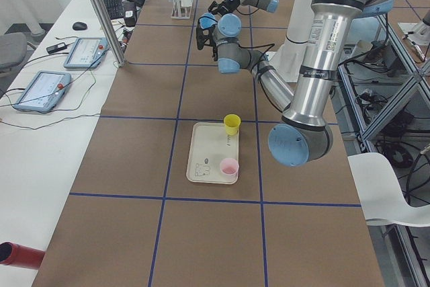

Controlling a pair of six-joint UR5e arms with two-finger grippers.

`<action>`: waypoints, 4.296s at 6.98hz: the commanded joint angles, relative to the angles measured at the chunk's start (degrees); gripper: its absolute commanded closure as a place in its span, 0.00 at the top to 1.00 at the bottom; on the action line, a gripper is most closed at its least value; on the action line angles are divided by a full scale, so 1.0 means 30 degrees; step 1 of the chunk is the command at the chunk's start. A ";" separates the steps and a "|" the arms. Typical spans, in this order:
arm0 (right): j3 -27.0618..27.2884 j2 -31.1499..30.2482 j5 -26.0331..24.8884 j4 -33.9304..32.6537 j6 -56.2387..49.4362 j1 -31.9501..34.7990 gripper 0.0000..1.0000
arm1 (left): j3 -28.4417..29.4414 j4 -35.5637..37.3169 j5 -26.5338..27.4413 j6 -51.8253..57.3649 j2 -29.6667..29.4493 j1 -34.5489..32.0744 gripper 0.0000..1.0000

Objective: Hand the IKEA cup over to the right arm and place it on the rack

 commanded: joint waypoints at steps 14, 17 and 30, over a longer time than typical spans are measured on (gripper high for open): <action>-0.1725 0.0875 0.0419 -1.9498 -2.5034 1.1756 0.11 | -0.0494 0.2067 0.0130 0.4041 0.0794 -0.0514 1.00; -0.5648 0.0583 0.0536 -1.4559 -2.6373 1.1844 0.15 | -0.0727 0.2067 0.0131 0.3954 0.0794 -0.0514 1.00; -0.5716 -0.0766 0.0683 -1.4401 -2.8258 1.1844 0.99 | -0.0670 0.2037 0.0101 0.3894 0.0765 -0.0456 1.00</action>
